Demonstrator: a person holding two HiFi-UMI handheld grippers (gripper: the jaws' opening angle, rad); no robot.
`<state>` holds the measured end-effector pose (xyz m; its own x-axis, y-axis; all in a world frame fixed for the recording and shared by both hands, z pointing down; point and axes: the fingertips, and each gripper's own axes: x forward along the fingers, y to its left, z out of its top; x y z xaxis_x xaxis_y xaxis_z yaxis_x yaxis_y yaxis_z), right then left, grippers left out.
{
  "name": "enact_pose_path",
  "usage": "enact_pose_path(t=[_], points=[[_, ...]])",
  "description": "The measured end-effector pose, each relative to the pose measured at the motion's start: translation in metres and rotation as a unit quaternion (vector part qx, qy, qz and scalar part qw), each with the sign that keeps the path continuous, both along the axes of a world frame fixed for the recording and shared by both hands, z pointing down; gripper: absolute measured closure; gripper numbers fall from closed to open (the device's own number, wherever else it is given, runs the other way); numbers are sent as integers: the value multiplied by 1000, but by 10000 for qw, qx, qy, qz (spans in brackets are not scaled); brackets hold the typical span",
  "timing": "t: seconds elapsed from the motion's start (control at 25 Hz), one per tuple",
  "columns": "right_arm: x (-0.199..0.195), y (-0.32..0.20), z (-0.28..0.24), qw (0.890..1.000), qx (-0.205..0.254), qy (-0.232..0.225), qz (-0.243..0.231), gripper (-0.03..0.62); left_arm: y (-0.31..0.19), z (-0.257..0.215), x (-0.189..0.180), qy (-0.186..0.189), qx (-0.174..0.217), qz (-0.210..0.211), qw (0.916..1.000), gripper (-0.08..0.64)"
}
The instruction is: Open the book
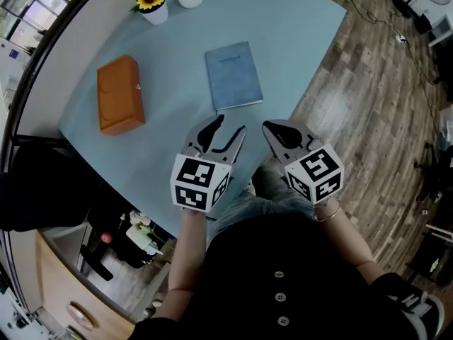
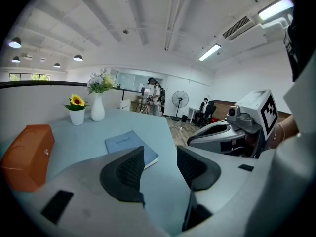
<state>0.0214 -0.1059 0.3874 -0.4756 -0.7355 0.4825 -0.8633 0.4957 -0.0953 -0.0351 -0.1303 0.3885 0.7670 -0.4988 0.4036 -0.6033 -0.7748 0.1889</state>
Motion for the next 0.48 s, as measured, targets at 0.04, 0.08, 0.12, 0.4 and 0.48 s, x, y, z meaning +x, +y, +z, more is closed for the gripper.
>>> enact_pose_path(t=[0.04,0.08,0.12,0.4,0.48], points=[[1,0,0,10000,-3,12,7,591,0,1,1,-7,6,8,10000,356],[2,-1,1,10000,-8,27,9,591,-1,2,1,-15,15,13,10000,357],[3,-2,2,10000,-18,41,3,591,-1,2,2,-24,23,13,10000,360],[4,-10,5,9998,-122,-43,-178,591,-6,12,10,-207,-40,-52,9998,362],[8,-14,5,9996,-150,-66,-210,591,-8,14,14,-284,-49,-21,9996,365]])
